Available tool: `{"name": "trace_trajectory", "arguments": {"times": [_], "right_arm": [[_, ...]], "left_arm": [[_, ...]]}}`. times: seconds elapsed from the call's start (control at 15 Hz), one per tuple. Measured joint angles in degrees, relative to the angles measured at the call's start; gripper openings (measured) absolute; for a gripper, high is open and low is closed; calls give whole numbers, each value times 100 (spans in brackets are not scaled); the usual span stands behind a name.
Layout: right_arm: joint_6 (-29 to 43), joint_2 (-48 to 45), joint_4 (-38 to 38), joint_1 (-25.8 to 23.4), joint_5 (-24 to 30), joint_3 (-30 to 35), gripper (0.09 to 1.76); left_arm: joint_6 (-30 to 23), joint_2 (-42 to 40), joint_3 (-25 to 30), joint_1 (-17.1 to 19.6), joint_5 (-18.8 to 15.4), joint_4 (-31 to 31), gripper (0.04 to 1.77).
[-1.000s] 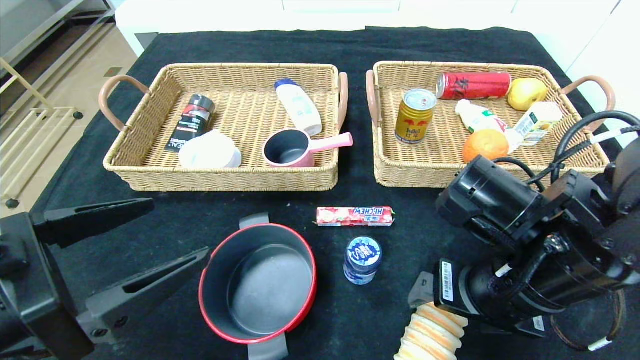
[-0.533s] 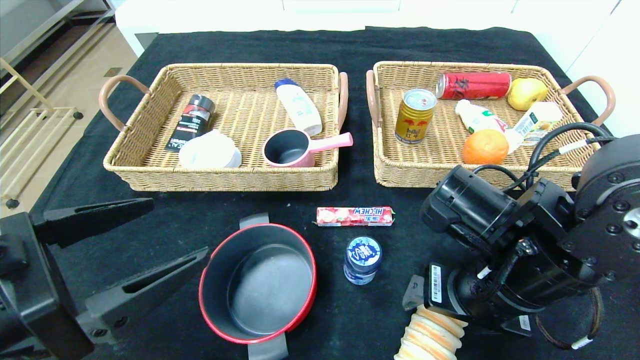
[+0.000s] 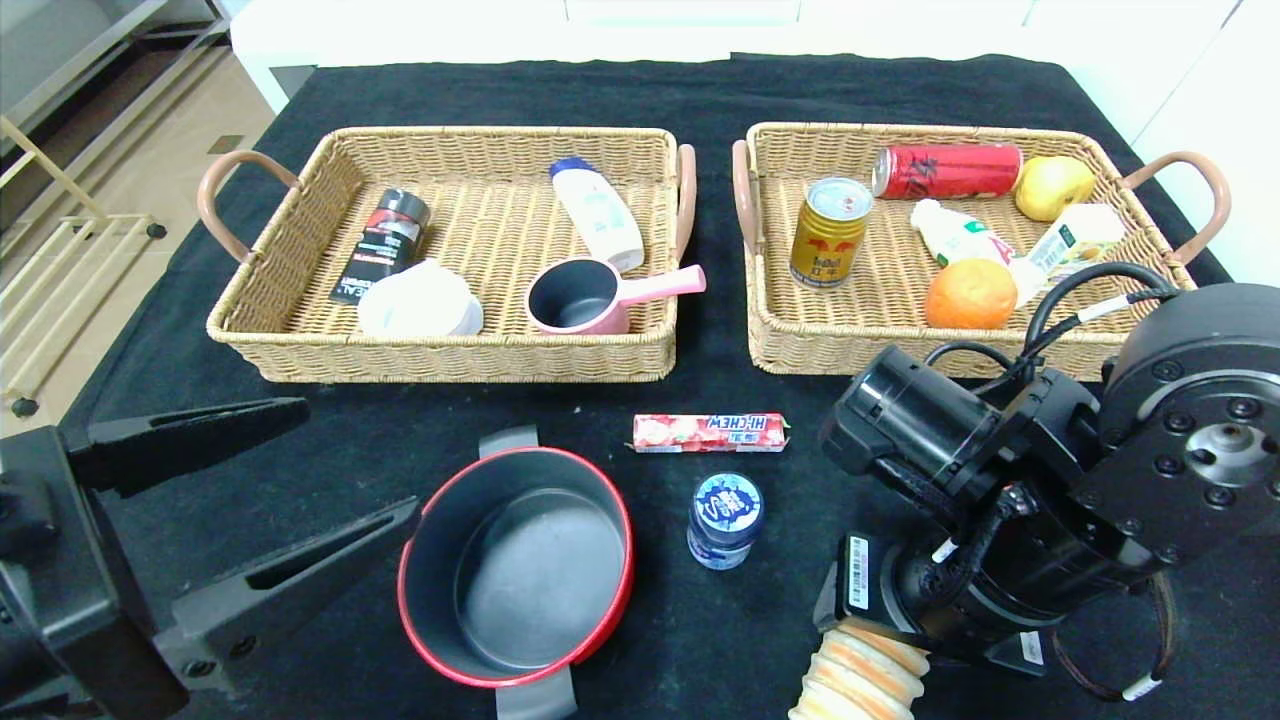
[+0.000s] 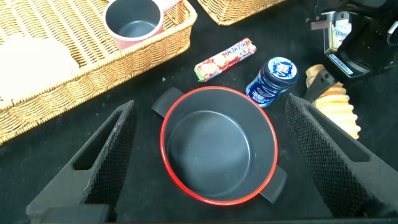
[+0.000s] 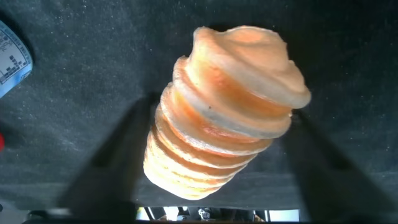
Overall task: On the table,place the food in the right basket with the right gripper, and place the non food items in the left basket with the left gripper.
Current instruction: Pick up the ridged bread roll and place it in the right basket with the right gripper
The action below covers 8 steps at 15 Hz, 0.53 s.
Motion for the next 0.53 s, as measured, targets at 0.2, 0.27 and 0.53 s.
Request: {"name": "trace_trajectory", "arguments": {"times": [0.2, 0.27, 0.53], "right_arm": [[-2, 22, 2, -9, 2, 0, 95], [-2, 28, 2, -12, 2, 0, 86], [0, 99, 16, -15, -20, -11, 64]], "left_arm": [[21, 0, 15, -5, 2, 6, 172], [21, 0, 15, -5, 0, 4, 172], [21, -2, 23, -11, 0, 4, 172]]}}
